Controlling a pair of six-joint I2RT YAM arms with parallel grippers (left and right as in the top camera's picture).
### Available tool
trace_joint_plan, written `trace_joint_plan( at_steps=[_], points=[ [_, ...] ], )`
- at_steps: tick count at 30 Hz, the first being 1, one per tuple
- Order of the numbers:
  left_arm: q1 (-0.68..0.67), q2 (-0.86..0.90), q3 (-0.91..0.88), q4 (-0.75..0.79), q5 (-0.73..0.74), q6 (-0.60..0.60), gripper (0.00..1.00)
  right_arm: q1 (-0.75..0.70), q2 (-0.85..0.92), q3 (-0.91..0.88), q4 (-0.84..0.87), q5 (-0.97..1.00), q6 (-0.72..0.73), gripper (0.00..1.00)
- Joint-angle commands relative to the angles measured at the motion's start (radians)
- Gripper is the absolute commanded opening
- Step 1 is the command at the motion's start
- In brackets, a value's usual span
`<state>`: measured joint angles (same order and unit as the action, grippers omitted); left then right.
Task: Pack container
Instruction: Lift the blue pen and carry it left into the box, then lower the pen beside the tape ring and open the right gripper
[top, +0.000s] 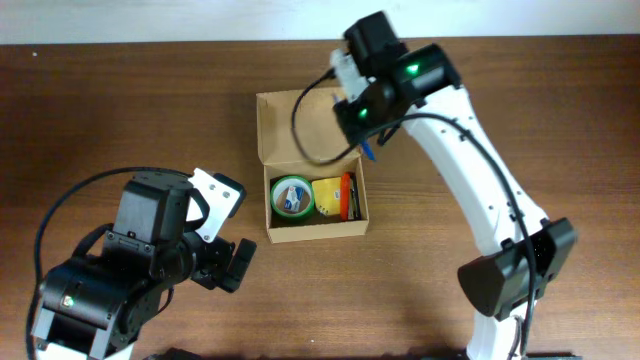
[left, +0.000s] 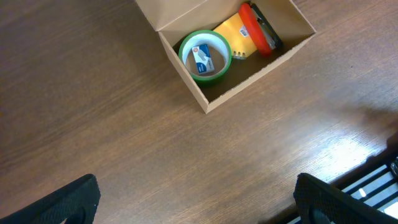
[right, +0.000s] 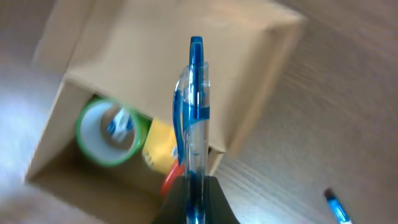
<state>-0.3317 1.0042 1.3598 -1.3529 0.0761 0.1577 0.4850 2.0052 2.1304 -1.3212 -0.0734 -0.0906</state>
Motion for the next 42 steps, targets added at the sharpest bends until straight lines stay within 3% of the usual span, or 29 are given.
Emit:
trace_joint_plan(
  at_steps=[1,9,14,25,42],
  points=[
    [-0.001,0.0,0.018,0.002,0.014,0.016,1.0,0.051,-0.02,0.018,-0.016,-0.006,-0.249,0.04],
    [-0.001,0.0,0.018,0.002,0.014,0.016,1.0,0.105,-0.016,-0.041,-0.028,-0.071,-0.721,0.04],
    [-0.001,0.0,0.018,0.002,0.014,0.016,0.99,0.104,-0.016,-0.123,0.02,-0.074,-0.877,0.04],
    [-0.001,0.0,0.018,0.002,0.014,0.016,1.0,0.104,-0.012,-0.307,0.236,-0.138,-0.991,0.04],
    [-0.001,0.0,0.018,0.002,0.014,0.016,1.0,0.104,0.074,-0.359,0.31,-0.163,-1.005,0.04]
  ],
)
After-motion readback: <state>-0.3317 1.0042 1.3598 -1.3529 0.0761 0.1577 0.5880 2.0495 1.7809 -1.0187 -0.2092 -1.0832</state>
